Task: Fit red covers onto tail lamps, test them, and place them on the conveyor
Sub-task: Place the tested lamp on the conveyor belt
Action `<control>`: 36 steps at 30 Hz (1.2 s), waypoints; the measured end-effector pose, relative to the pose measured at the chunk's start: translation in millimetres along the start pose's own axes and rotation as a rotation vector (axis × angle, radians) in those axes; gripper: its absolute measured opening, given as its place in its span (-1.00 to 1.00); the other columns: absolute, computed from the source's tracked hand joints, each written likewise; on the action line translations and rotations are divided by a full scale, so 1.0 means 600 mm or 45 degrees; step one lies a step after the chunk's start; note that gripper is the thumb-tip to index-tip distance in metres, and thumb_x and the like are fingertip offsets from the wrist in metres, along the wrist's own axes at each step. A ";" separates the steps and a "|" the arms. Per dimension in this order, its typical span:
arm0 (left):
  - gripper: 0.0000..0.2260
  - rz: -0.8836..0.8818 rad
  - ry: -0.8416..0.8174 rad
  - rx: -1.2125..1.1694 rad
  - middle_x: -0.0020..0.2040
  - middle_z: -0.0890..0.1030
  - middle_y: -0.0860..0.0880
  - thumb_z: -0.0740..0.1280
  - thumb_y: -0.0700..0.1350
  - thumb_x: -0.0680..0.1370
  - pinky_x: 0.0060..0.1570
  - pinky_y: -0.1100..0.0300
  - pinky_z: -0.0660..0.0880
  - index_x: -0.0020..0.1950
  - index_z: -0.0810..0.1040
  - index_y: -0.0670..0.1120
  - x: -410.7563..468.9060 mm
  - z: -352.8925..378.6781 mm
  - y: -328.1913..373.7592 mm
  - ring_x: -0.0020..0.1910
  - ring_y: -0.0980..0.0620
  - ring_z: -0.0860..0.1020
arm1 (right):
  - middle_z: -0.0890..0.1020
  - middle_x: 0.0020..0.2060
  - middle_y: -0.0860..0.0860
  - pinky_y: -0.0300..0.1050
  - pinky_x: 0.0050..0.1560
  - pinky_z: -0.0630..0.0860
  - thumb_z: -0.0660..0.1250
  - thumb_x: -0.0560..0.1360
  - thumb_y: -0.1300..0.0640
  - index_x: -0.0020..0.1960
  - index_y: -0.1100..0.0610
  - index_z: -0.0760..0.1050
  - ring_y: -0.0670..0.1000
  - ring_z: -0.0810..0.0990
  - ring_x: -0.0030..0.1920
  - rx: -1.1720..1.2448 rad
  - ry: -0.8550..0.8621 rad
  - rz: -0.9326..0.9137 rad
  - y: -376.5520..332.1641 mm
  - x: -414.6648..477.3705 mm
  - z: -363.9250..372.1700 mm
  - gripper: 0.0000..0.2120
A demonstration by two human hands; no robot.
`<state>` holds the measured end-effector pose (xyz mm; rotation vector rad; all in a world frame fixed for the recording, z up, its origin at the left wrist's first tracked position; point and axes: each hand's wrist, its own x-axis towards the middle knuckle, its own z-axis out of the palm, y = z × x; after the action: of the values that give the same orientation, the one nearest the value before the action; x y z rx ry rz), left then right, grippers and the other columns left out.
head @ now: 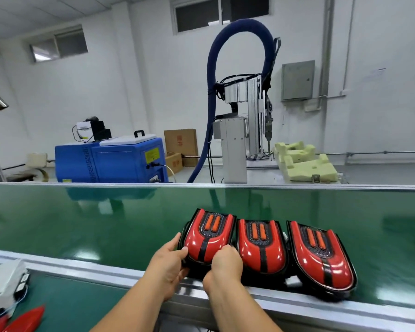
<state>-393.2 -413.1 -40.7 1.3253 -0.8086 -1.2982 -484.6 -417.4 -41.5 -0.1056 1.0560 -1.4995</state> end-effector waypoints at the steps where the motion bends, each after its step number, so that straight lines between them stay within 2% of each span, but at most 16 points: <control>1: -0.50 0.001 0.009 0.006 0.07 0.64 -0.04 0.21 -0.34 0.63 -0.30 0.14 0.51 0.51 0.34 0.05 0.002 0.000 -0.006 -0.08 -0.02 0.61 | 0.56 0.24 0.17 0.25 0.27 0.46 0.07 0.62 0.18 0.29 0.15 0.49 0.24 0.53 0.22 0.018 0.037 0.034 0.000 -0.002 -0.001 -0.67; 6: -0.48 0.073 0.028 0.065 -0.11 0.69 -0.07 0.26 -0.32 0.60 -0.28 0.09 0.46 0.50 0.35 0.08 0.008 0.002 -0.031 -0.24 -0.07 0.52 | 0.57 0.03 0.15 0.25 0.09 0.54 0.13 0.63 0.09 0.12 0.15 0.53 0.26 0.58 0.06 0.081 0.148 0.134 -0.012 -0.025 -0.006 -0.76; 9: -0.48 0.164 0.061 0.105 0.18 0.64 -0.12 0.27 -0.32 0.59 0.05 -0.06 0.55 0.51 0.35 0.04 0.006 0.001 -0.038 0.01 -0.13 0.62 | 0.59 -0.15 0.12 0.01 -0.34 0.56 0.15 0.58 0.23 0.01 0.20 0.55 0.20 0.59 -0.20 0.115 0.200 0.199 -0.020 -0.040 -0.011 -0.80; 12: -0.50 0.235 0.118 0.140 0.18 0.64 -0.06 0.26 -0.31 0.59 0.22 -0.16 0.52 0.49 0.37 0.03 0.000 -0.002 -0.041 0.13 -0.16 0.62 | 0.60 -0.11 0.11 -0.13 -0.40 0.44 0.18 0.56 0.26 0.13 0.15 0.57 0.14 0.55 -0.21 0.082 0.217 0.206 -0.024 -0.047 -0.017 -0.77; 15: -0.50 0.245 0.116 0.180 -0.01 0.69 0.01 0.26 -0.33 0.57 0.08 -0.06 0.60 0.48 0.39 0.01 0.001 -0.006 -0.038 -0.01 -0.09 0.65 | 0.58 -0.19 0.09 -0.11 -0.40 0.41 0.20 0.57 0.25 0.08 0.19 0.55 0.10 0.52 -0.27 0.068 0.202 0.242 -0.030 -0.043 -0.021 -0.83; 17: -0.50 0.211 0.094 0.195 -0.01 0.70 -0.05 0.26 -0.34 0.57 -0.24 0.13 0.59 0.47 0.40 0.00 0.003 -0.001 -0.031 -0.15 -0.05 0.65 | 0.51 -0.27 0.07 -0.12 -0.46 0.38 0.19 0.58 0.26 -0.04 0.20 0.50 0.08 0.45 -0.34 0.045 0.222 0.268 -0.041 -0.043 -0.021 -0.88; 18: -0.50 0.199 0.083 0.203 -0.09 0.70 -0.07 0.26 -0.35 0.57 -0.40 0.22 0.50 0.47 0.41 0.00 0.003 0.003 -0.028 0.06 -0.02 0.56 | 0.49 -0.29 0.06 -0.14 -0.51 0.37 0.17 0.57 0.29 -0.12 0.20 0.47 0.07 0.42 -0.37 0.051 0.235 0.272 -0.047 -0.043 -0.021 -0.86; 19: -0.50 0.196 0.078 0.218 -0.25 0.68 -0.06 0.25 -0.35 0.56 -0.48 0.26 0.40 0.47 0.41 0.00 0.005 0.006 -0.024 -0.34 0.11 0.26 | 0.48 -0.31 0.06 -0.15 -0.53 0.37 0.15 0.55 0.32 -0.18 0.19 0.44 0.08 0.41 -0.39 0.063 0.248 0.278 -0.051 -0.043 -0.021 -0.82; 20: -0.49 0.196 0.075 0.242 -0.37 0.61 -0.03 0.25 -0.35 0.56 -0.49 0.26 0.35 0.47 0.40 0.01 0.007 0.009 -0.021 -0.46 0.01 0.41 | 0.48 -0.31 0.07 -0.13 -0.50 0.40 0.14 0.52 0.36 -0.23 0.18 0.42 0.09 0.42 -0.38 0.068 0.253 0.283 -0.053 -0.044 -0.020 -0.79; 21: -0.49 0.197 0.070 0.267 -0.37 0.59 -0.01 0.24 -0.34 0.56 -0.43 0.22 0.36 0.47 0.40 0.02 0.011 0.012 -0.018 -0.40 0.03 0.33 | 0.48 -0.31 0.07 -0.11 -0.44 0.41 0.12 0.50 0.39 -0.26 0.18 0.41 0.10 0.43 -0.37 0.069 0.258 0.278 -0.052 -0.046 -0.019 -0.77; 23: -0.49 0.211 0.055 0.336 -0.26 0.63 0.00 0.25 -0.32 0.55 -0.27 0.10 0.42 0.47 0.40 0.04 0.015 0.017 -0.014 -0.30 -0.04 0.39 | 0.45 -0.32 0.07 -0.10 -0.39 0.38 0.11 0.47 0.43 -0.29 0.18 0.38 0.09 0.40 -0.36 0.033 0.267 0.244 -0.045 -0.050 -0.021 -0.75; 27: -0.49 0.260 0.038 0.431 -0.12 0.65 0.07 0.26 -0.28 0.56 -0.11 0.08 0.51 0.49 0.38 0.04 0.012 0.016 -0.016 -0.19 0.00 0.49 | 0.35 -0.29 -0.01 -0.12 -0.39 0.24 0.08 0.51 0.40 -0.26 0.03 0.28 0.00 0.24 -0.37 -0.017 0.307 0.134 -0.028 -0.050 -0.032 -0.69; 30: -0.51 0.338 0.034 0.526 0.04 0.60 0.15 0.26 -0.23 0.59 -0.12 0.44 0.43 0.52 0.33 0.02 0.005 0.016 -0.020 -0.12 0.19 0.48 | 0.56 0.07 0.12 -0.04 -0.06 0.46 0.09 0.52 0.40 0.16 0.19 0.50 0.07 0.47 -0.11 -0.084 0.265 0.007 -0.017 -0.057 -0.034 -0.67; 32: -0.50 0.397 0.053 0.614 0.21 0.52 0.03 0.25 -0.15 0.63 0.03 0.40 0.37 0.55 0.24 0.02 -0.001 0.019 -0.020 0.02 0.18 0.43 | 0.52 0.26 0.17 -0.09 0.07 0.38 0.10 0.57 0.36 0.41 0.28 0.37 0.10 0.48 0.08 -0.174 0.263 -0.057 -0.012 -0.064 -0.036 -0.59; 34: -0.48 0.449 0.079 0.714 0.35 0.34 -0.03 0.23 -0.08 0.65 0.19 0.31 0.26 0.58 0.14 0.04 -0.009 0.020 -0.020 0.20 0.11 0.35 | 0.54 0.18 0.21 -0.12 -0.05 0.34 0.08 0.60 0.35 0.37 0.36 0.36 0.13 0.49 -0.01 -0.272 0.214 -0.125 -0.011 -0.069 -0.043 -0.65; 36: -0.43 0.487 0.096 0.788 0.43 0.26 -0.05 0.22 -0.03 0.65 0.33 0.22 0.21 0.60 0.05 0.04 -0.013 0.021 -0.020 0.38 0.03 0.28 | 0.48 -0.17 0.20 -0.12 -0.31 0.36 0.04 0.62 0.36 0.11 0.42 0.35 0.09 0.40 -0.28 -0.381 0.114 -0.254 -0.008 -0.071 -0.054 -0.84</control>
<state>-409.1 -406.0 -48.7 1.5779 -1.4027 -0.7090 -497.2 -365.4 -35.9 -0.3659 1.3710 -1.5246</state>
